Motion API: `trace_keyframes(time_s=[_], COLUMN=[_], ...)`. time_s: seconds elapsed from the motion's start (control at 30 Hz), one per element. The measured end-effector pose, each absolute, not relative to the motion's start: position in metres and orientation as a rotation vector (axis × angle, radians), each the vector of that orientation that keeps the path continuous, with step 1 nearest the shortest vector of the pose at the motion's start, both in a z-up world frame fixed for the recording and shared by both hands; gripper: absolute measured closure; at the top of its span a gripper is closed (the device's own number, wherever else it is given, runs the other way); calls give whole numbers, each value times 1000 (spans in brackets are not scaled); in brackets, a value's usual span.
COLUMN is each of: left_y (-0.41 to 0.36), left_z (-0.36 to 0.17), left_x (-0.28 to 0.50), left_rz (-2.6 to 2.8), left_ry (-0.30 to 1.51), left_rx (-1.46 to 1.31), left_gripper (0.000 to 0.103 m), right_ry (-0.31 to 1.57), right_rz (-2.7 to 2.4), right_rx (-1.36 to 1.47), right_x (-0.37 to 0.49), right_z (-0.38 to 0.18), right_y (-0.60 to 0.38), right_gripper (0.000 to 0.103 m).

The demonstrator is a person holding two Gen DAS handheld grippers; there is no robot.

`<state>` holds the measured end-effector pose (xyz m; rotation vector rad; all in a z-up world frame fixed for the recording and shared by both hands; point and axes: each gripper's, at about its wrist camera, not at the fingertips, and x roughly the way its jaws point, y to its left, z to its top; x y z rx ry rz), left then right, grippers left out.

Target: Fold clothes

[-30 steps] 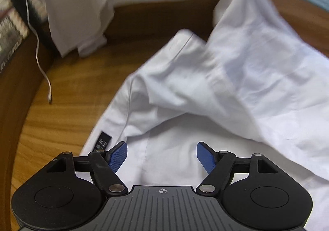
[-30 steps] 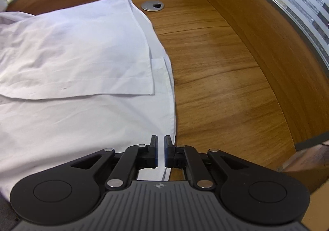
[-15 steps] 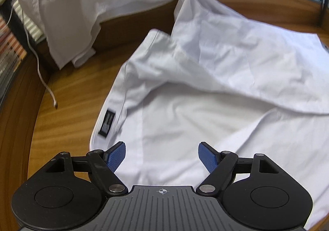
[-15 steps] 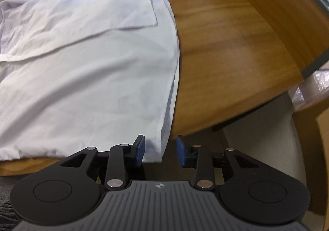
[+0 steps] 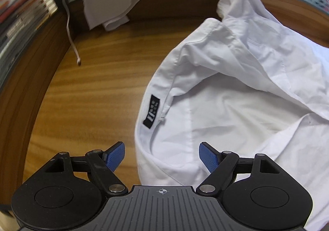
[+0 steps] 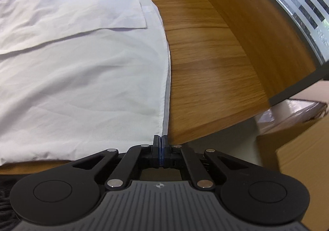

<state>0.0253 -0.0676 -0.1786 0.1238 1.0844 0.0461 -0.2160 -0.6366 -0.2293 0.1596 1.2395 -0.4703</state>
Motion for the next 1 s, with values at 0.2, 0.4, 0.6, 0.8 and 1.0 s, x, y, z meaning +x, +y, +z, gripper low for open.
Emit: trace_keyframes(time_s=[0.2,0.4,0.6,0.8,1.0], left_y=[-60,-67,-74,-70,-50], left_z=[-181,-185,-185,-192,-202], left_x=[11,-12,-27,-29,-27], left_rz=[16,-54,-182,-379,-655], left_ry=[1087,1070,1024,962,849], left_rx=[142,245,391,577,799], left_gripper=[21,18,14,13,10], right_ry=[1143,1069,1048,1006,984], right_rz=[-413,-217,-79,-24,-69], right_rx=[111,193,231,258,306], right_x=[-199,-171,-146,-137,-152], right_z=[-207,-191,-189,-173,-170], right_y=[-630,-615,-586,-535,-464], right_gripper=[77,74,74,72,70])
